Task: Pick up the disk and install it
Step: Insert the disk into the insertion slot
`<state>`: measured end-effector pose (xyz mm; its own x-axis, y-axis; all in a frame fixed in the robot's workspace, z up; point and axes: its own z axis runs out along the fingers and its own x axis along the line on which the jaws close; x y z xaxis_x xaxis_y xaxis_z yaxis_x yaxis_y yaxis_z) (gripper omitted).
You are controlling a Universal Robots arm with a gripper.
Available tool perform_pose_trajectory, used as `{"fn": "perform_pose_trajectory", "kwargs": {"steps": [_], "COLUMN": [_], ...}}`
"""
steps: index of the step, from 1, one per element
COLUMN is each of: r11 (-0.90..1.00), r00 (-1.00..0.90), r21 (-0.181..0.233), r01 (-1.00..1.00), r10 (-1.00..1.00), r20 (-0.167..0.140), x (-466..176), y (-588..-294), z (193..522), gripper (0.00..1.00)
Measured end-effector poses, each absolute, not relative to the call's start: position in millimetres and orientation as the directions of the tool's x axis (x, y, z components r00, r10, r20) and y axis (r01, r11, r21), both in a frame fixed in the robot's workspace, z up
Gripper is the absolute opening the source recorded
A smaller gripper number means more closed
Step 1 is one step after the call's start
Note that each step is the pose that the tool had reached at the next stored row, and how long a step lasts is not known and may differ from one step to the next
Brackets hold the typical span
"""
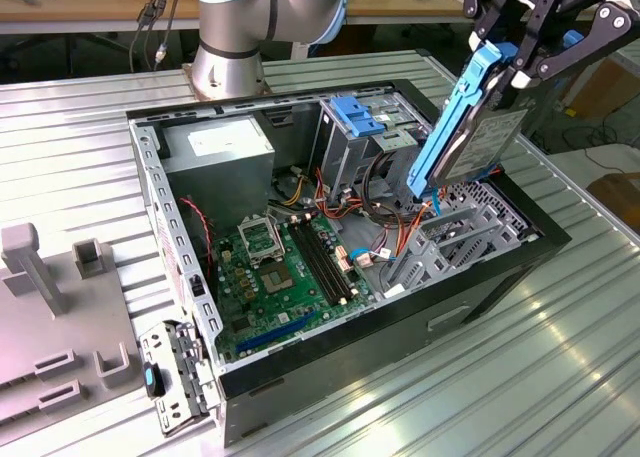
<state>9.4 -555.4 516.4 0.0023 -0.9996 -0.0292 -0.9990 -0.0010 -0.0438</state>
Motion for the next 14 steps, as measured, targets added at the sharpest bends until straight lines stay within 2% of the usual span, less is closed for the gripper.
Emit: {"fn": "perform_pose_trajectory", "kwargs": {"steps": [8, 14], "r11": [0.0, 0.006], "r00": [0.001, -0.005], "r21": [-0.044, -0.042], "r01": [-0.999, -0.999], "r10": [-1.0, -1.0], "r20": [-0.029, -0.029], "x": [42, 43], "y": [-562, -566], "z": [507, 491], "gripper": [0.37, 0.37]}}
